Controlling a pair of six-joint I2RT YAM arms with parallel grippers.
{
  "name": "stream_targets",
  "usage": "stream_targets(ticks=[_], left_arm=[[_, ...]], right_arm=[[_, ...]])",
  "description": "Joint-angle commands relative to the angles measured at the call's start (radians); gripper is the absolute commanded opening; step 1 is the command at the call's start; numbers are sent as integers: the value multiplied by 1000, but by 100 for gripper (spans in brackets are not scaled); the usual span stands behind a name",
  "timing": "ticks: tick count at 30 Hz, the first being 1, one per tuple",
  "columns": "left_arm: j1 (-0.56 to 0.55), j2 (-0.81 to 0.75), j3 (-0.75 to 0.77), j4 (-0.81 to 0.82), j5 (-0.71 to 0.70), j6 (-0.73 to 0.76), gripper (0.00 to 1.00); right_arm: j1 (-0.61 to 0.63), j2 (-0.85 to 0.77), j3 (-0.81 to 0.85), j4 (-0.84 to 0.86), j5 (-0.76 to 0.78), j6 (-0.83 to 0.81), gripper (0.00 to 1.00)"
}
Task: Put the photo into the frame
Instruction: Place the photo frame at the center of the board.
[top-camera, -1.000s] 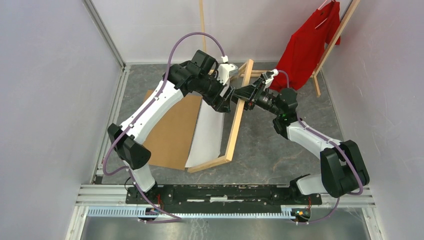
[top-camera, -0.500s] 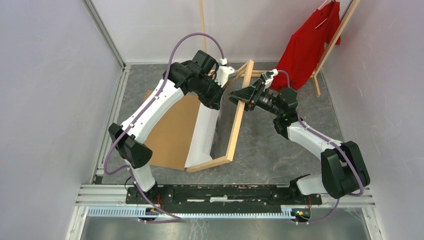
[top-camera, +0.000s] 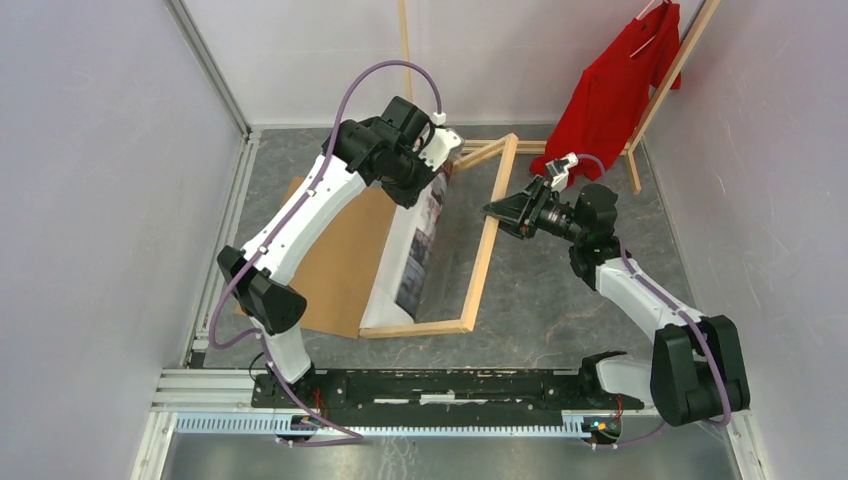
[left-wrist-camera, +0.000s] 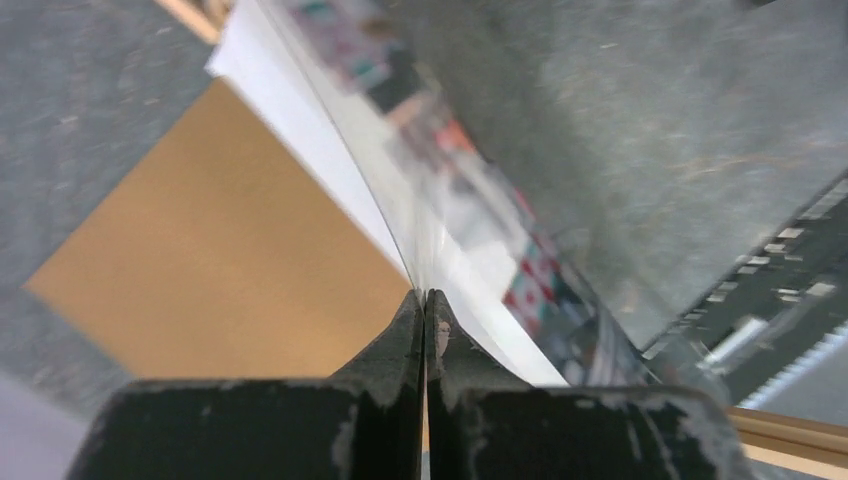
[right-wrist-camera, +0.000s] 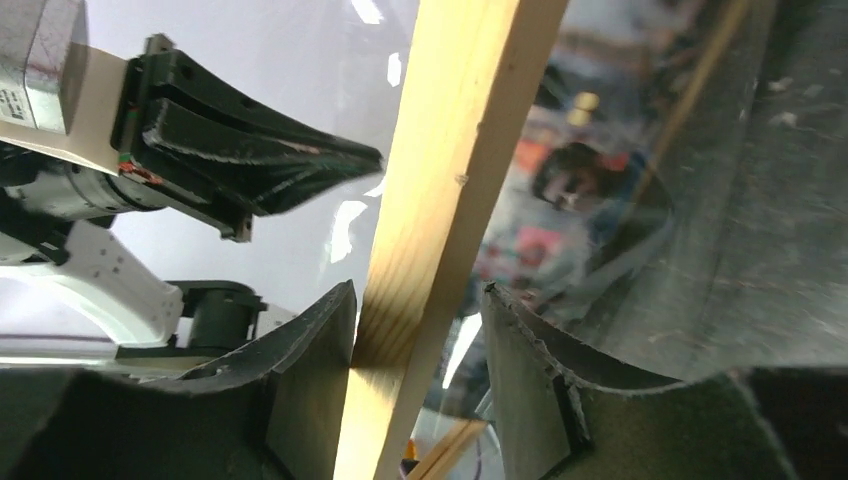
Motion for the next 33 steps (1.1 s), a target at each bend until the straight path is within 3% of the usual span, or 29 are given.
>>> stream_targets(ticks=[1, 4, 11, 20, 24, 33], left_arm=[[32, -69, -45, 73, -305, 179, 2], [45, -110, -94, 113, -411, 253, 2], [57, -132, -19, 102, -529, 347, 2], [66, -224, -175, 129, -569, 375, 2], [66, -232, -177, 119, -553, 375, 2], [68, -256, -223, 230, -660, 479, 2]], right_arm=[[-48, -36, 0, -192, -62, -191, 55], [-70, -33, 19, -282, -69, -273, 54], [-71, -12, 86, -443, -37, -415, 50], [-93, 37, 160, -683, 27, -631, 45], [-104, 96, 253, -909, 196, -843, 38], [-100, 200, 279, -1048, 535, -1024, 40]])
